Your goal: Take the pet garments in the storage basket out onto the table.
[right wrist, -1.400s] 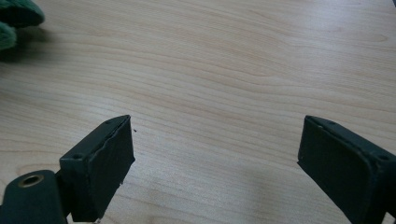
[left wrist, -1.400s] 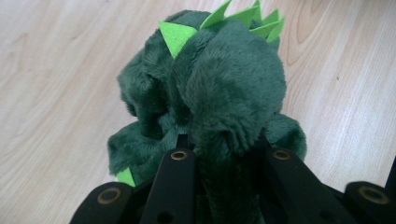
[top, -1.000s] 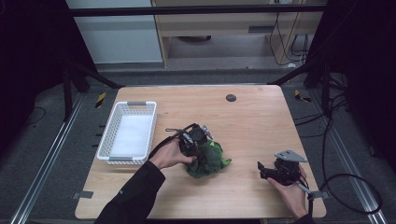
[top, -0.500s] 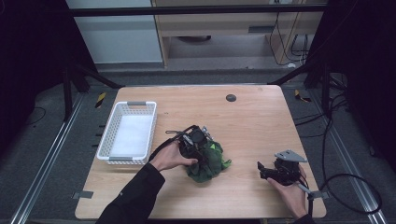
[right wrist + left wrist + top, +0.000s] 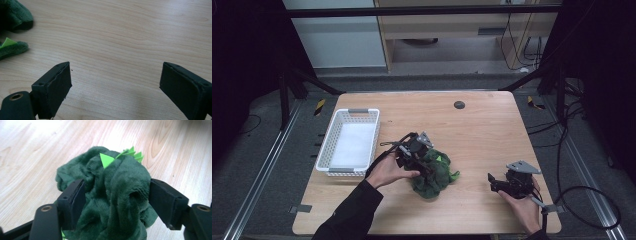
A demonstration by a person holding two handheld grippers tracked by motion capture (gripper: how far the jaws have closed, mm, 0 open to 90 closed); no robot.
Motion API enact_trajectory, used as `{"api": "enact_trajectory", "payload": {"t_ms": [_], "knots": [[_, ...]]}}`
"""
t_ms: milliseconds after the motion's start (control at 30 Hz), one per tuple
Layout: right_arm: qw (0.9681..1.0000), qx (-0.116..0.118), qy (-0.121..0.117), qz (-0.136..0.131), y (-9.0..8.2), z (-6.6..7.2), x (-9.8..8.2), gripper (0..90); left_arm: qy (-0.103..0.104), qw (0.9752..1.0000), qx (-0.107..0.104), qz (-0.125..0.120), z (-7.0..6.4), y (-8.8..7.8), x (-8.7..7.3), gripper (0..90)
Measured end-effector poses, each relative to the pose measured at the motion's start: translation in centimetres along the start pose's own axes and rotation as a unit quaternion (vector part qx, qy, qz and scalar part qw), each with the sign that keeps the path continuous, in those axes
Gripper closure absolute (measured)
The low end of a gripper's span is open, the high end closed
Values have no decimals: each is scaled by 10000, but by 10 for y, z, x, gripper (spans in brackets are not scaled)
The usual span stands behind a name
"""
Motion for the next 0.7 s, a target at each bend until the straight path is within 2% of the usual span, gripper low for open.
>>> {"api": "enact_trajectory", "payload": {"t_ms": [67, 100, 133, 167, 200, 233, 300, 333, 367, 467, 500, 600, 633, 667, 700], "knots": [[10000, -14, 2, -12, 0, 0, 0, 103, -37, 9998, 91, -150, 0, -4, -3, 273], [10000, -14, 2, -12, 0, 0, 0, 103, -37, 9998, 91, -150, 0, -4, -3, 268], [10000, -29, -12, -23, 0, -1, 0, 103, -105, 9993, 175, -307, 0, -8, -6, 261], [10000, -29, -12, -23, 0, -1, 0, 103, -105, 9993, 175, -307, 0, -8, -6, 258], [10000, -29, -8, -22, 0, -1, 0, 102, -168, 9985, 221, -463, 0, -13, -10, 258], [10000, -29, -8, -22, 0, -1, 0, 102, -168, 9985, 221, -463, 0, -13, -10, 257], [10000, -24, -2, -27, 0, -1, 0, 102, -210, 9975, 283, -612, -1, -16, -15, 257], [10000, -25, 7, -30, 0, -1, 0, 102, -265, 9960, 312, -792, -3, -20, -20, 257], [10000, -25, 7, -30, 0, -1, 0, 102, -265, 9960, 312, -792, -3, -20, -20, 256], [10000, -18, 28, -35, -1, -1, 0, 100, -413, 9924, 374, -1095, -6, -26, -30, 256], [10000, -18, 28, -35, -1, -1, 0, 100, -413, 9924, 374, -1095, -6, -26, -30, 257], [10000, -21, 40, -39, -1, -1, 0, 99, -557, 9884, 391, -1361, -8, -31, -41, 258], [10000, -21, 40, -39, -1, -1, 0, 99, -557, 9884, 391, -1361, -8, -31, -41, 261], [10000, -28, 33, -45, -1, -1, 0, 99, -636, 9855, 450, -1509, -9, -32, -48, 267], [10000, -29, 26, -47, -1, -1, 0, 98, -680, 9839, 498, -1574, -10, -33, -52, 269]]}}
Point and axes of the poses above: each handheld gripper's, and its own axes: y roughly forward along the jaws, x roughly out of its top, z roughly to its left, the point moved 2 cm from there along y, roughly forward along the jaws, and after that the axes turned 7 degrees about z, right-handed, at the moved point
